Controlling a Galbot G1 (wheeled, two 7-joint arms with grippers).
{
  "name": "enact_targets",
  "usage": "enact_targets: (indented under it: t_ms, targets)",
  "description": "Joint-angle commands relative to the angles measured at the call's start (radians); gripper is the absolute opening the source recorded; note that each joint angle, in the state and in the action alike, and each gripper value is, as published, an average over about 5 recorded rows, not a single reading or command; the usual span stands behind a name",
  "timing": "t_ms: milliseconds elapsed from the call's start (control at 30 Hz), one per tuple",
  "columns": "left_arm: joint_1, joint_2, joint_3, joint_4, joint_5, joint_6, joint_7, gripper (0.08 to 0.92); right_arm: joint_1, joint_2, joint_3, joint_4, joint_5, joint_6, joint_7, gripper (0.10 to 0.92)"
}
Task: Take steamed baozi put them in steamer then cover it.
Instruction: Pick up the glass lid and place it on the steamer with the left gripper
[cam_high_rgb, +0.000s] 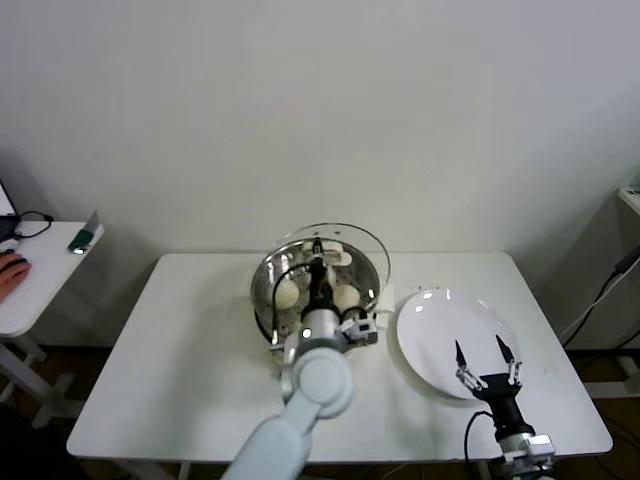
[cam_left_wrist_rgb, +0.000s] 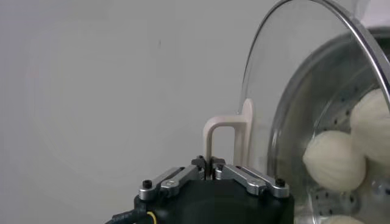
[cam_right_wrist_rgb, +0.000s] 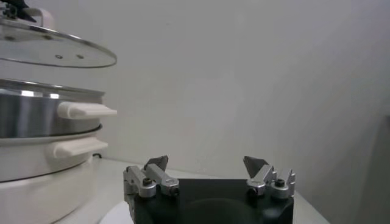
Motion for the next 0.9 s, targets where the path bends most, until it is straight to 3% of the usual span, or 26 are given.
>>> enact_targets:
  t_ms: [33, 433, 900]
  targets:
    - [0.072, -0.117, 0.012, 0.038, 0.110, 0.039, -0.002, 0.144, 0.002, 0.003, -0.001, -0.006, 0.000, 0.010, -0.002, 0.823]
    - [0.071, -0.115, -0.016, 0.054, 0.080, 0.035, -0.037, 0.144, -0.005, 0.011, -0.003, -0.008, -0.001, 0.016, 0.000, 0.823]
    - [0.069, -0.050, -0.035, 0.064, 0.059, 0.026, -0.049, 0.144, -0.018, 0.010, 0.006, -0.004, 0.000, 0.018, -0.001, 0.823]
